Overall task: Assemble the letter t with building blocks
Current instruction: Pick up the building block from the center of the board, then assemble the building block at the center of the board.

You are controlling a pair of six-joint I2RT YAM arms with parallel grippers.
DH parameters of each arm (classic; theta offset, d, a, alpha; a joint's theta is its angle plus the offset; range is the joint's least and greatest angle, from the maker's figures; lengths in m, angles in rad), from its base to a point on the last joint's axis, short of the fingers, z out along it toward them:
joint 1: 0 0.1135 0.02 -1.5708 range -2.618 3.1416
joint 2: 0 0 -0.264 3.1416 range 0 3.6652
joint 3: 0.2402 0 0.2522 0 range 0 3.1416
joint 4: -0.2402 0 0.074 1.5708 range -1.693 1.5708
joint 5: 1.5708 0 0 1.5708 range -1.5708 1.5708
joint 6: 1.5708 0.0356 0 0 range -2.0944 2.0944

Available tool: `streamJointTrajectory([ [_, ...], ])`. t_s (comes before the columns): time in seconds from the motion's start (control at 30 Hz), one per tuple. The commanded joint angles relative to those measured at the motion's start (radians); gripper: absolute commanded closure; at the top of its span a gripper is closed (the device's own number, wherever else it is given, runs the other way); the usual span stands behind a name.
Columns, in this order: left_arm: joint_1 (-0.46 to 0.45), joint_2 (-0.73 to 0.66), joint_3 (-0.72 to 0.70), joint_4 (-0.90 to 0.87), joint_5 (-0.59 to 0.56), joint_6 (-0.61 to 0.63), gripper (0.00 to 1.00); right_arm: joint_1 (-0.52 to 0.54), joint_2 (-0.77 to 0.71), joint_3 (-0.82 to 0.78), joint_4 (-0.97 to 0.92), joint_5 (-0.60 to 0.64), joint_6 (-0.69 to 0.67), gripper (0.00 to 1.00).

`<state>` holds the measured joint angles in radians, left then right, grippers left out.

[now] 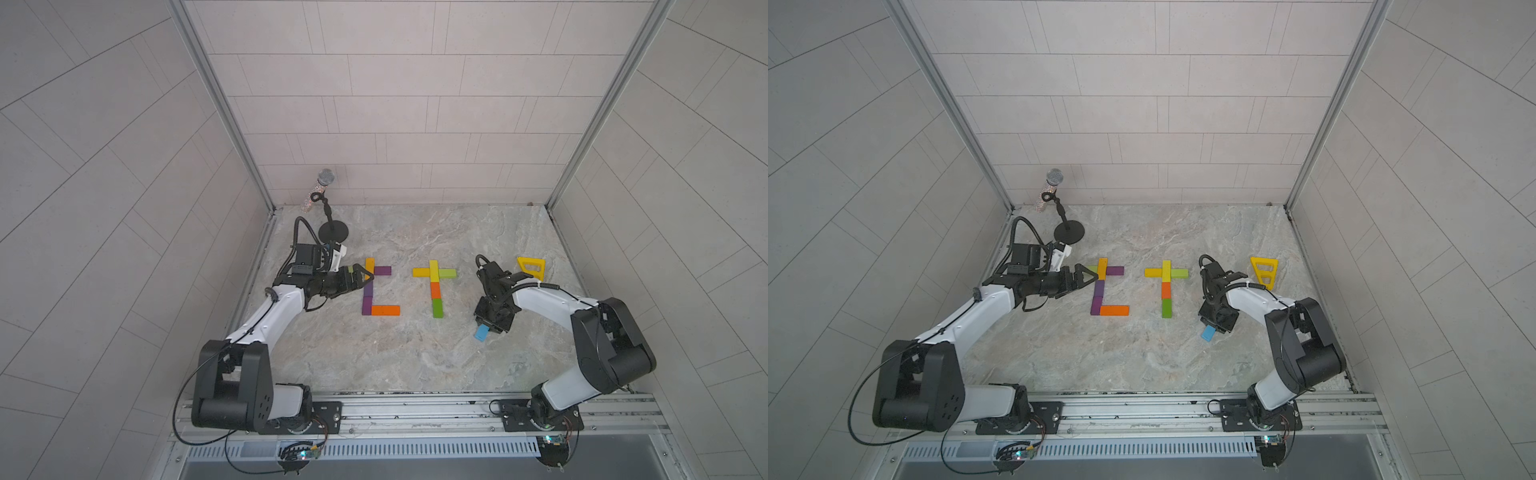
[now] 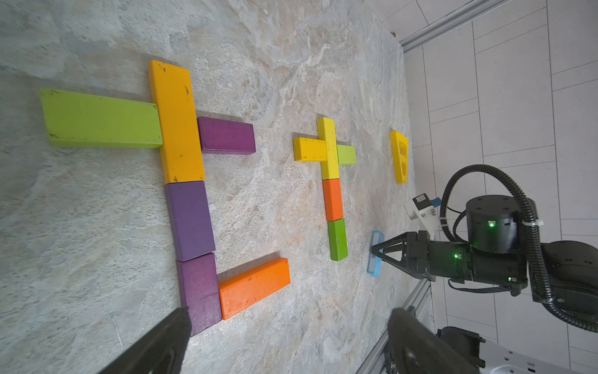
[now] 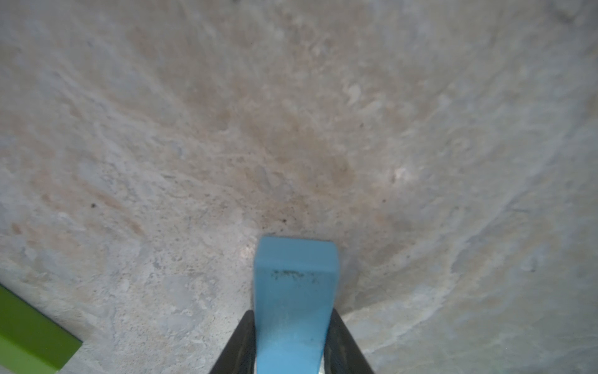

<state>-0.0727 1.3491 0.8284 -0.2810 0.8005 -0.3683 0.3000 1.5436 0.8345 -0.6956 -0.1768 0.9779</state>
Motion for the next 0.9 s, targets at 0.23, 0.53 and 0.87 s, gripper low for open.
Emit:
streamJointTrajectory([
  [0.23, -0.001, -0.016, -0.004, 0.002, -0.004, 0.020, 0.00, 0.022, -0.014, 0.014, -0.021, 0.052, -0.101, 0.93],
  [0.53, 0.000, -0.023, 0.012, -0.027, -0.015, 0.049, 0.00, 0.017, 0.068, 0.371, -0.210, 0.150, -0.706, 0.94],
  [0.87, 0.013, -0.020, 0.024, -0.047, -0.018, 0.064, 0.00, -0.007, 0.209, 0.592, -0.228, 0.167, -1.170, 0.94],
])
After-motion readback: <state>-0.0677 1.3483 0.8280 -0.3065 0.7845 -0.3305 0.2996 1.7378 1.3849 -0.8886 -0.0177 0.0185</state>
